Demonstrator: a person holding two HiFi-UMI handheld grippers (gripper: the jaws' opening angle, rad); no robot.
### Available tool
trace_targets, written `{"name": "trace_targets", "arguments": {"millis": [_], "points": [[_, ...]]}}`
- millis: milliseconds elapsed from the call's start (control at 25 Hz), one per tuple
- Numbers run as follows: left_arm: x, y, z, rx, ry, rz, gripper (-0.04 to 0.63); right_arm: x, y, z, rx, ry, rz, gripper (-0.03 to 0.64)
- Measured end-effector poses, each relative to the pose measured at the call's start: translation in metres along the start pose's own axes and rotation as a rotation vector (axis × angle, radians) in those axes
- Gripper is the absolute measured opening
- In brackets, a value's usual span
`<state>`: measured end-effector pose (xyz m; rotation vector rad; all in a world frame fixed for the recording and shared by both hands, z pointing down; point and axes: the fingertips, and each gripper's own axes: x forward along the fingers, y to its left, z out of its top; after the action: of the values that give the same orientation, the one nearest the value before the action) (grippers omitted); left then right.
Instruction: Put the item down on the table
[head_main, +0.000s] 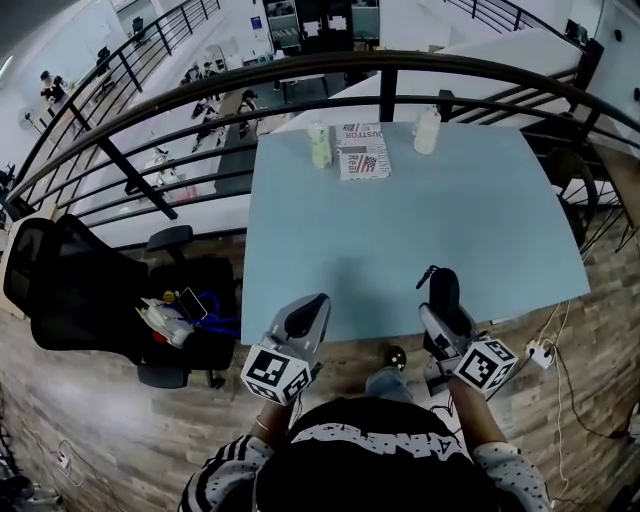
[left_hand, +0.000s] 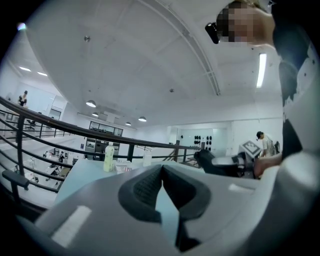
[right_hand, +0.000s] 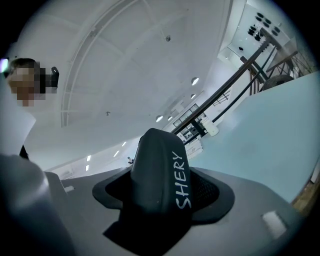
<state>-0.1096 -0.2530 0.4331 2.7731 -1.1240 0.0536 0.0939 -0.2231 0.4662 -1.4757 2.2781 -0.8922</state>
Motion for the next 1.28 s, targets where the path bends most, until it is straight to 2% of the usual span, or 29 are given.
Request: {"name": "trace_targets", "arguments": {"millis": [560,760,1280], "points": [[0.081,0.000,-0.002,0.016,0.030,0.056,0.000,0.029,-0.082,0.041,0.013,0.047,-0.005,0.344],[0.097,0.005,-0.003,-0.008,0.033,0.091,0.000,0.041,-0.106,0.051,-0.028,0.075,-0.017,0.344],[0.136,0.008,-0.002,0.003,0.026,0.160,0.000,0.069,-0.166,0.057,-0.137,0.184,-0.037,0.344]]}}
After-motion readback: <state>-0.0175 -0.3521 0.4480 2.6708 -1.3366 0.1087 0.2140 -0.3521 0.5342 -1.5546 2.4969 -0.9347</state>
